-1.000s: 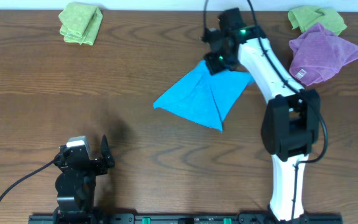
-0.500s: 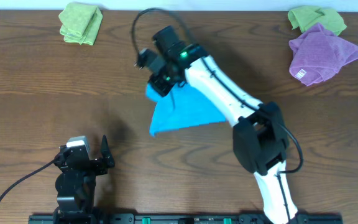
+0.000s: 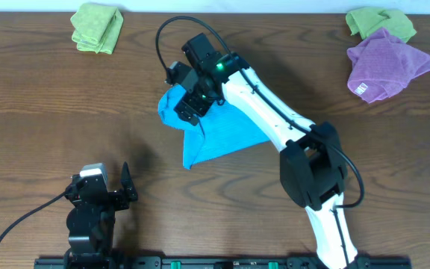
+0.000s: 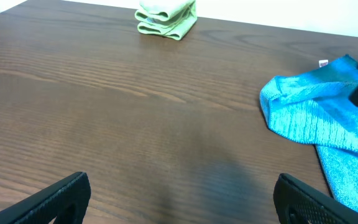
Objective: Fold the cloth
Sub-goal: 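Pull the blue cloth corner with the right gripper to spread it flat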
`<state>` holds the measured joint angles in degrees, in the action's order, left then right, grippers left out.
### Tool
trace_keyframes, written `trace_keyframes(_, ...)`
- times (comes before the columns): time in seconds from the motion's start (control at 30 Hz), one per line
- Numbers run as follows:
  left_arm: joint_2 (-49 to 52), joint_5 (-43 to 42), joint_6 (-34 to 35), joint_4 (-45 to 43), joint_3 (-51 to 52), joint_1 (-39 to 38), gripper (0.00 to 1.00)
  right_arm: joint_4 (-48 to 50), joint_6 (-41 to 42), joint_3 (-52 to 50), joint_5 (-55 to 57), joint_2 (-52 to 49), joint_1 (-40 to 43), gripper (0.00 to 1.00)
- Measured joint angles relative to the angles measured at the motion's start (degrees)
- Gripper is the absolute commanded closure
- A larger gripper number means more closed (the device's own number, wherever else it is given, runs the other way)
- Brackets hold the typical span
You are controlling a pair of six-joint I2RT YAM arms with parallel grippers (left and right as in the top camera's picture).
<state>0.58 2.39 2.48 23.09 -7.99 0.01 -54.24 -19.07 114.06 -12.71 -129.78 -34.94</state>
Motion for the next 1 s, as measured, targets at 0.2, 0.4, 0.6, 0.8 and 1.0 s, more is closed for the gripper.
trace_keyframes(0.2, 0.0, 0.0, 0.0, 0.0, 0.0, 0.0, 0.05, -7.1, 0.4, 0.1, 2.3, 0.0, 3.9, 0.02)
trace_keyframes(0.4, 0.0, 0.0, 0.0, 0.0, 0.0, 0.0, 0.05, -11.8, 1.4, 0.2, 3.0, 1.5, 6.7, 0.12)
trace_keyframes(0.6, 0.0, 0.0, 0.0, 0.0, 0.0, 0.0, 0.05, -15.5, 1.3, -0.2, 3.1, 4.3, 8.7, 0.26)
trace_keyframes(0.8, 0.0, 0.0, 0.0, 0.0, 0.0, 0.0, 0.05, -17.0, 0.7, -5.3, 3.3, 4.6, 10.2, 0.96)
trace_keyframes(1.0, 0.0, 0.0, 0.0, 0.0, 0.0, 0.0, 0.05, -19.5, 0.8, -6.6, 3.3, 5.0, 10.5, 0.98)
